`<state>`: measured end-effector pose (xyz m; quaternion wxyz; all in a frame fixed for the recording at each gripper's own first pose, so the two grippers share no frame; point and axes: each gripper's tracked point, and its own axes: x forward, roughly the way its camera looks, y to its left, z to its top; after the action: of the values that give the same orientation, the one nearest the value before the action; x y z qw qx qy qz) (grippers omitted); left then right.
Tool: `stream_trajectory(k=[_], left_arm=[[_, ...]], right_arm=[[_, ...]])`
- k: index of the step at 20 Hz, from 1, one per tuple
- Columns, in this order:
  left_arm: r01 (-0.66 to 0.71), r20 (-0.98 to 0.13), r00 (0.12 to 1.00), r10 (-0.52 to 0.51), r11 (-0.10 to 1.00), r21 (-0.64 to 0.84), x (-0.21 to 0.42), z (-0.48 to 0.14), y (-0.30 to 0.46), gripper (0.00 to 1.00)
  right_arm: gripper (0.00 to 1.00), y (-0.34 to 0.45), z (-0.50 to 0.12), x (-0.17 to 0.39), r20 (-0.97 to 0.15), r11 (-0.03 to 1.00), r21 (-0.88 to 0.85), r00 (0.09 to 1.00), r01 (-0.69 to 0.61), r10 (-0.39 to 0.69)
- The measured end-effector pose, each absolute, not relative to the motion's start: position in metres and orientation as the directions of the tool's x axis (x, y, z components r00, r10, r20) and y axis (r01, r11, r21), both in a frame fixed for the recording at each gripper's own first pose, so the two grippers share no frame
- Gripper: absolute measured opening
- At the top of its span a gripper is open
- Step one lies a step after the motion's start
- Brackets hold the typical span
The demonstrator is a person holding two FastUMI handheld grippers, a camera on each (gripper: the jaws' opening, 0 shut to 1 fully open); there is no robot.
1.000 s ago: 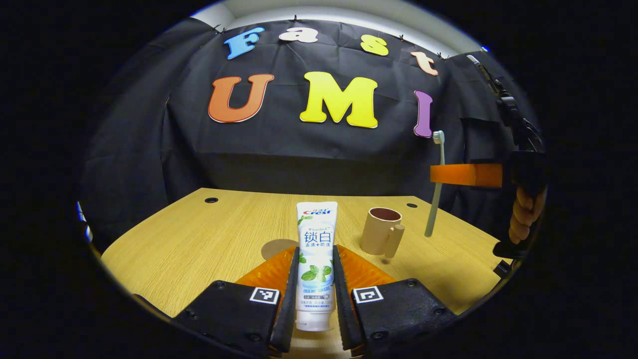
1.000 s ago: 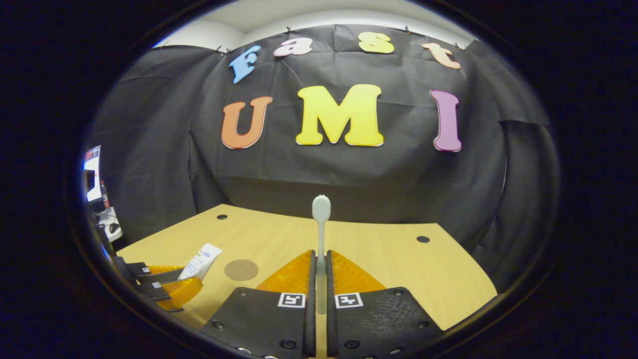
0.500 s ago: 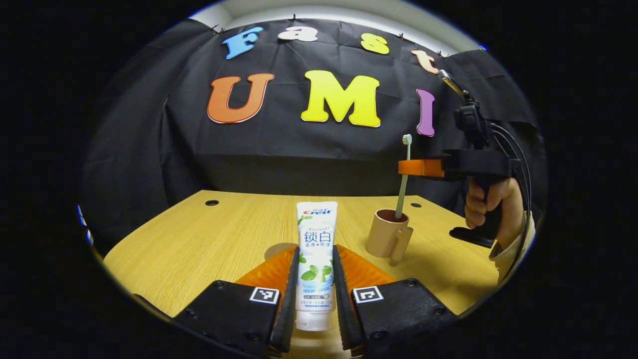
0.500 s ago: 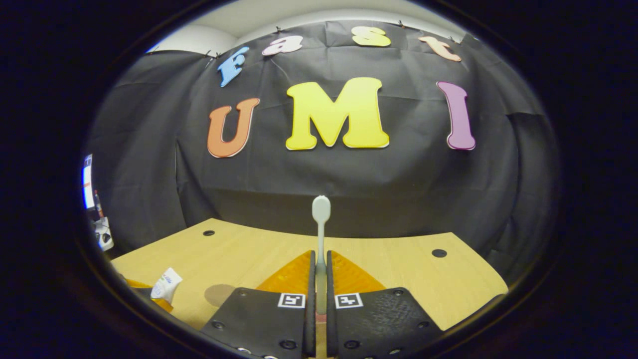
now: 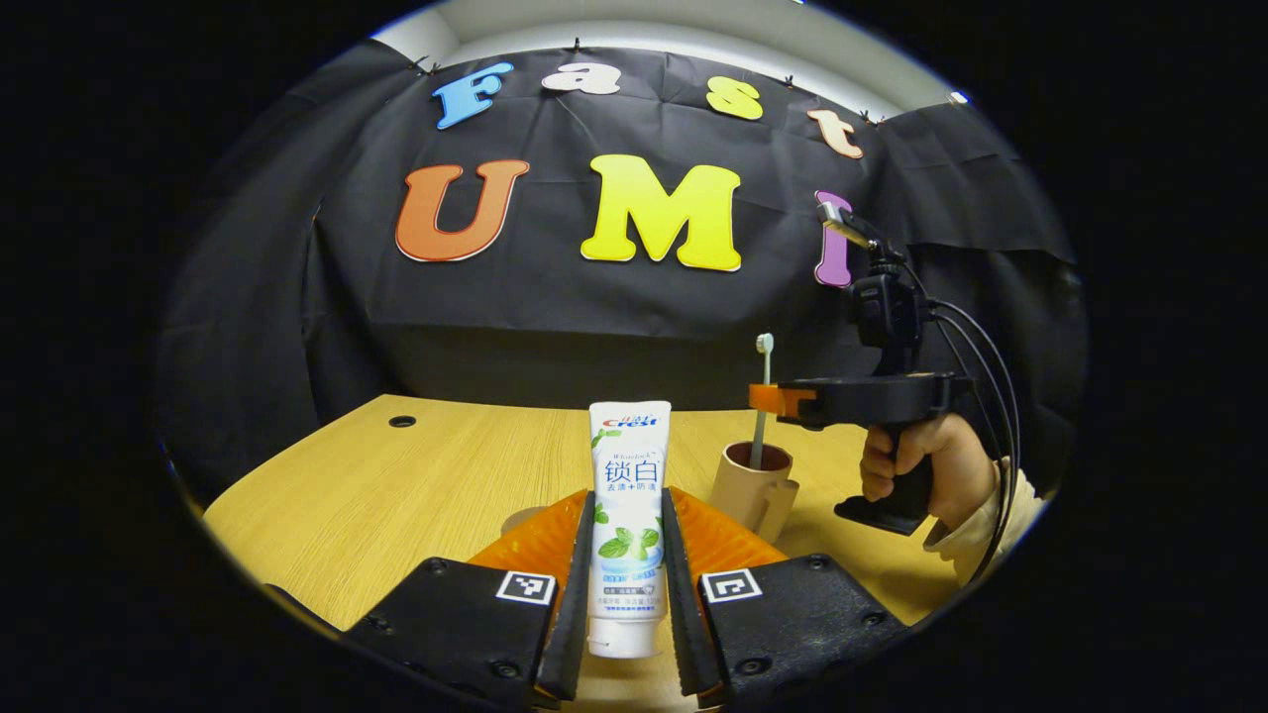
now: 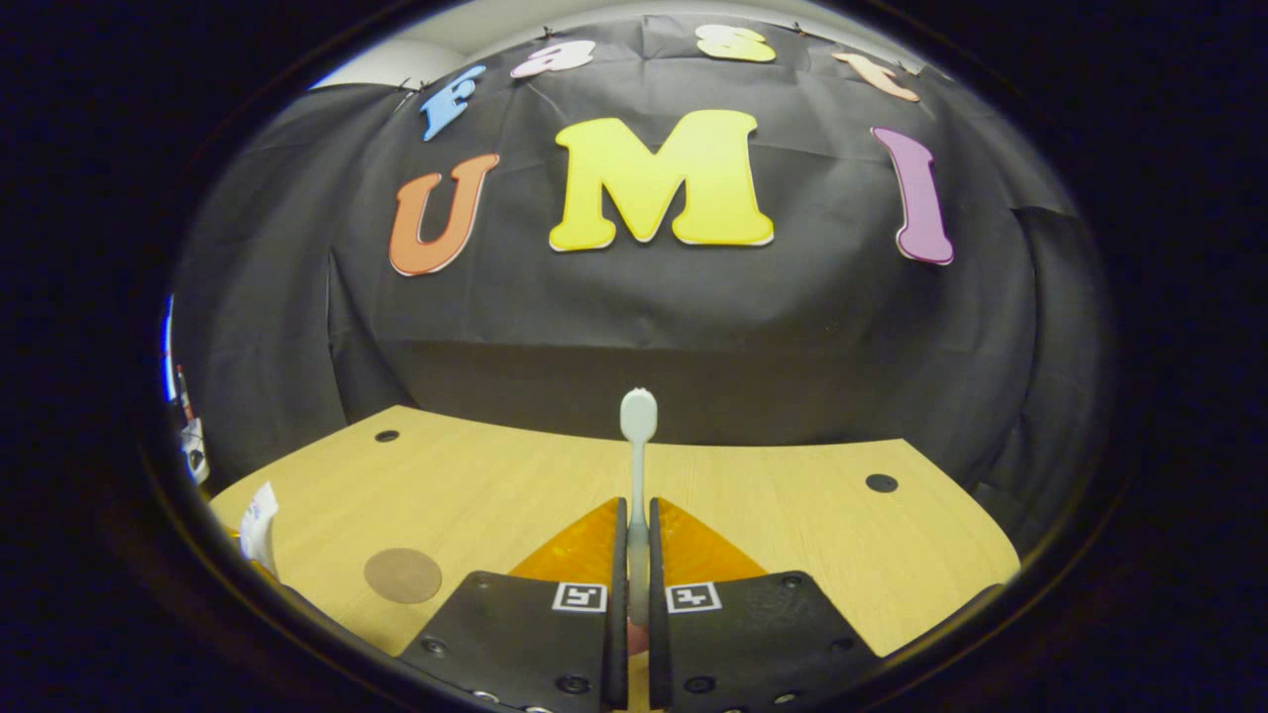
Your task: Put the toothbrush and toothpaste on the desktop into the cup, then pick up the cup and place it on the coaster on the desktop.
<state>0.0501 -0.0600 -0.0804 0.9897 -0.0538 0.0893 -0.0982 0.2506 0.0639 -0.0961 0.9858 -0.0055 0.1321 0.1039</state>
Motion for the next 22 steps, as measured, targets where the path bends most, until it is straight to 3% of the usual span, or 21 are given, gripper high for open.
stream_trajectory(k=[2, 4, 9, 11, 17, 20, 22], left_arm=[[0.179, -0.170, 0.965, -0.199, 0.976, -0.121, 0.049, -0.079, -0.061, 0.40], [0.173, -0.172, 0.966, -0.192, 0.978, -0.117, 0.049, -0.079, -0.060, 0.40], [0.159, -0.173, 0.968, -0.180, 0.979, -0.127, 0.058, -0.073, -0.062, 0.40], [0.149, -0.176, 0.969, -0.172, 0.979, -0.136, 0.064, -0.073, -0.064, 0.40], [0.160, -0.154, 0.973, -0.175, 0.981, -0.107, 0.088, -0.065, -0.080, 0.40], [0.181, -0.127, 0.972, -0.195, 0.976, -0.118, 0.104, -0.054, -0.092, 0.43], [0.197, -0.086, 0.975, -0.207, 0.974, -0.111, 0.117, -0.041, -0.100, 0.40]], right_arm=[[0.07, 0.066, -0.113, 0.252, -0.313, 0.976, 0.025, 0.925, -0.217, 0.214], [0.52, 0.070, -0.119, 0.248, -0.329, 0.970, 0.043, 0.914, -0.238, 0.239], [0.53, 0.060, -0.109, 0.240, -0.300, 0.971, 0.064, 0.923, -0.231, 0.239], [0.70, 0.056, -0.104, 0.236, -0.287, 0.967, 0.085, 0.923, -0.240, 0.255], [0.99, 0.030, -0.100, 0.219, -0.246, 0.970, 0.021, 0.939, -0.243, 0.241], [0.99, 0.005, -0.100, 0.205, -0.195, 0.976, -0.040, 0.960, -0.213, 0.201], [0.98, -0.007, -0.103, 0.196, -0.155, 0.977, -0.054, 0.969, -0.205, 0.194]])
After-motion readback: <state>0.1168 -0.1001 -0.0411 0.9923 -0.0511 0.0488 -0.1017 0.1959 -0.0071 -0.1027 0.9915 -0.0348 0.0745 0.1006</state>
